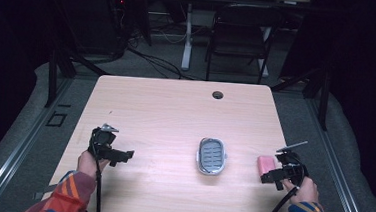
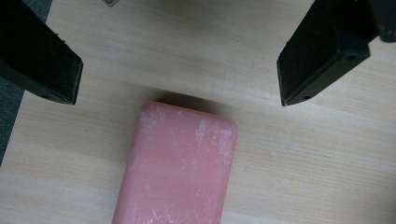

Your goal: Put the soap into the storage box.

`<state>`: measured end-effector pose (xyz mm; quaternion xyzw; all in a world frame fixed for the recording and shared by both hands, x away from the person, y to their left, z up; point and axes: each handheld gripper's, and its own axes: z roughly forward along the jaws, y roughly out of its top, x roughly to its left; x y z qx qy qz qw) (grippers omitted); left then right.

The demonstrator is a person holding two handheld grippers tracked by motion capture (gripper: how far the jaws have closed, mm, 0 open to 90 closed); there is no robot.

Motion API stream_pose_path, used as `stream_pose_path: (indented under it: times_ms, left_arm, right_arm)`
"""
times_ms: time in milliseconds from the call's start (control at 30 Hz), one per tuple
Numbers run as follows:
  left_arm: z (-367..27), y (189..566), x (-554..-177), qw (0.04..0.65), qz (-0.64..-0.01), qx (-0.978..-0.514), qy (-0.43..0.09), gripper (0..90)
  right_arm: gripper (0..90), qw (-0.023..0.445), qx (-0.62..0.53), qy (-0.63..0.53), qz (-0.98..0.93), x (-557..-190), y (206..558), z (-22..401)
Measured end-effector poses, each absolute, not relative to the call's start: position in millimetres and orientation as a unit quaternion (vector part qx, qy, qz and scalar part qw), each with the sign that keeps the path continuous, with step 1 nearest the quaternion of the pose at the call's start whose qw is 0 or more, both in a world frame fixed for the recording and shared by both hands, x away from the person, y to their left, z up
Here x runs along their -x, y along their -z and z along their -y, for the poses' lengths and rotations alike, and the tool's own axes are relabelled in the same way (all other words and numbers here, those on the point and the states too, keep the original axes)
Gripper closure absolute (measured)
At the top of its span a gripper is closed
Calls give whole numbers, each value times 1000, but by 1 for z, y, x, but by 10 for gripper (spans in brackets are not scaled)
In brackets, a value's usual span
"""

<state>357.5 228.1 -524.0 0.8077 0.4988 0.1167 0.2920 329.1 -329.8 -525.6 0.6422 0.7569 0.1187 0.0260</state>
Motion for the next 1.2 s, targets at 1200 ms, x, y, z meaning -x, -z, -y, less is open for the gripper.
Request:
stream_pose_path:
  times_ms: [1200]
  left_arm:
    - [-224,525,-360,286,-499,-810,-112,2]
  right_arm:
    - [0,5,-655,-111,-747,-371,521,323]
